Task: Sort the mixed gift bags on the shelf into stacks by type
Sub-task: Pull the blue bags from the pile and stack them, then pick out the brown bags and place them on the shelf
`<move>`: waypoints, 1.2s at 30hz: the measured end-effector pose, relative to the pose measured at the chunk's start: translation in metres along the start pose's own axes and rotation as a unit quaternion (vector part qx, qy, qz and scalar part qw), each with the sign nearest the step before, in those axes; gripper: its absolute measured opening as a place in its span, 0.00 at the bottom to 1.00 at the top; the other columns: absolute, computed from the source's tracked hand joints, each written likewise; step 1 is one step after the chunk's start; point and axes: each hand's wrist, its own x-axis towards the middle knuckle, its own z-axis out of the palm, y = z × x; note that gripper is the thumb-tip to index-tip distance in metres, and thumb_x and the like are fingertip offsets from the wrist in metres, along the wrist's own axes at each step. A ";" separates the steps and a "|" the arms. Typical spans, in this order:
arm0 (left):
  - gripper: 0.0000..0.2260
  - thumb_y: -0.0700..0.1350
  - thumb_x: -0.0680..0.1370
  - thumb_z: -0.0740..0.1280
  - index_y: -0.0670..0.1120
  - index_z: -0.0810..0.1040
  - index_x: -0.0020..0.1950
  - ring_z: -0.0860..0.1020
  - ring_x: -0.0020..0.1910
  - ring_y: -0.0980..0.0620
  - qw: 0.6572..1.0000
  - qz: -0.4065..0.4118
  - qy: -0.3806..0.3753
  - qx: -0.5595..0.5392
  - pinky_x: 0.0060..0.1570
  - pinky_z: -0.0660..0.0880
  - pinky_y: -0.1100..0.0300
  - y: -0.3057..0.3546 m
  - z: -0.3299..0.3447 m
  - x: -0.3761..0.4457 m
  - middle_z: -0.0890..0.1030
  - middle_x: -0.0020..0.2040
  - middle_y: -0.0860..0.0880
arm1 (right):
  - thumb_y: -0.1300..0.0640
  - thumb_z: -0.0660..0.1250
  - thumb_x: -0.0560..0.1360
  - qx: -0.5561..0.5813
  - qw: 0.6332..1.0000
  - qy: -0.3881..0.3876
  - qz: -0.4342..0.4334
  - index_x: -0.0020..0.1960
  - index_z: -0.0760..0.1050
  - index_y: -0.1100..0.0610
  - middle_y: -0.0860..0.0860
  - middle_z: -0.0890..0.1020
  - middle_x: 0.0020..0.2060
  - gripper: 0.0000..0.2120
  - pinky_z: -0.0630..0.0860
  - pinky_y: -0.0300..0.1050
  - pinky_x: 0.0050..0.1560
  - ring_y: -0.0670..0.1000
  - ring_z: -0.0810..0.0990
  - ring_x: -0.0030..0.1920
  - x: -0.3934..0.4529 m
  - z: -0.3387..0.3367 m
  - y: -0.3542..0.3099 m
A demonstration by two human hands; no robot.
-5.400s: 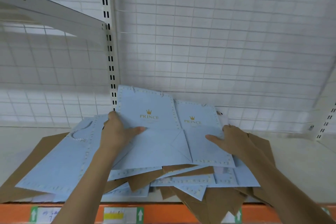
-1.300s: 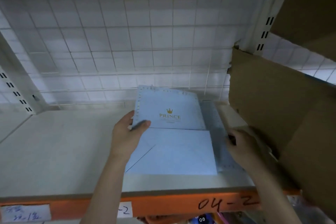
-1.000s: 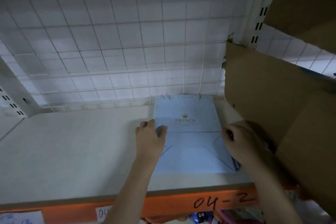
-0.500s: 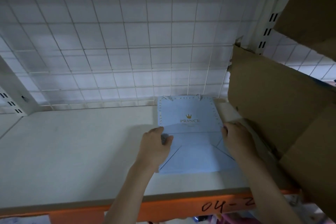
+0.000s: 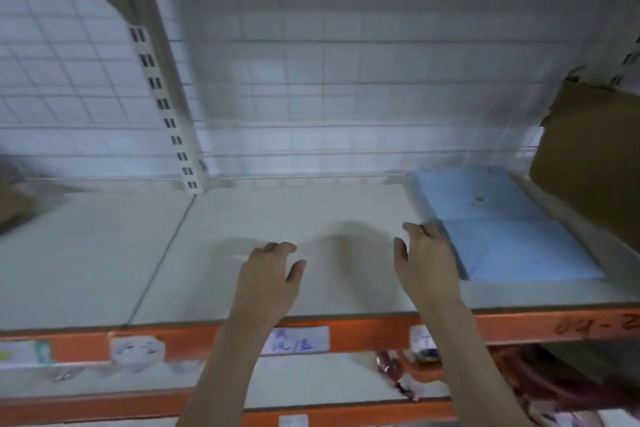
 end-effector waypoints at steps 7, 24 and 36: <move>0.04 0.36 0.70 0.72 0.38 0.81 0.44 0.79 0.38 0.37 0.994 -0.029 0.088 0.050 0.40 0.76 0.51 -0.139 -0.102 -0.053 0.82 0.37 0.41 | 0.62 0.66 0.72 0.060 0.993 -0.049 -0.088 0.55 0.78 0.66 0.62 0.80 0.46 0.13 0.76 0.54 0.50 0.65 0.78 0.48 -0.077 0.057 -0.134; 0.13 0.42 0.73 0.70 0.39 0.79 0.56 0.77 0.52 0.36 0.962 -0.141 0.213 0.098 0.52 0.74 0.46 -0.271 -0.207 -0.069 0.81 0.52 0.40 | 0.50 0.59 0.78 0.088 0.961 -0.171 -0.201 0.72 0.63 0.57 0.50 0.66 0.71 0.24 0.59 0.41 0.70 0.49 0.62 0.72 -0.089 0.111 -0.285; 0.22 0.52 0.74 0.59 0.35 0.78 0.56 0.79 0.49 0.35 0.953 -0.077 0.252 0.150 0.51 0.74 0.44 -0.444 -0.345 -0.076 0.81 0.49 0.37 | 0.51 0.61 0.78 0.098 0.966 -0.142 -0.191 0.72 0.62 0.60 0.55 0.66 0.70 0.26 0.60 0.42 0.68 0.54 0.63 0.71 -0.143 0.175 -0.484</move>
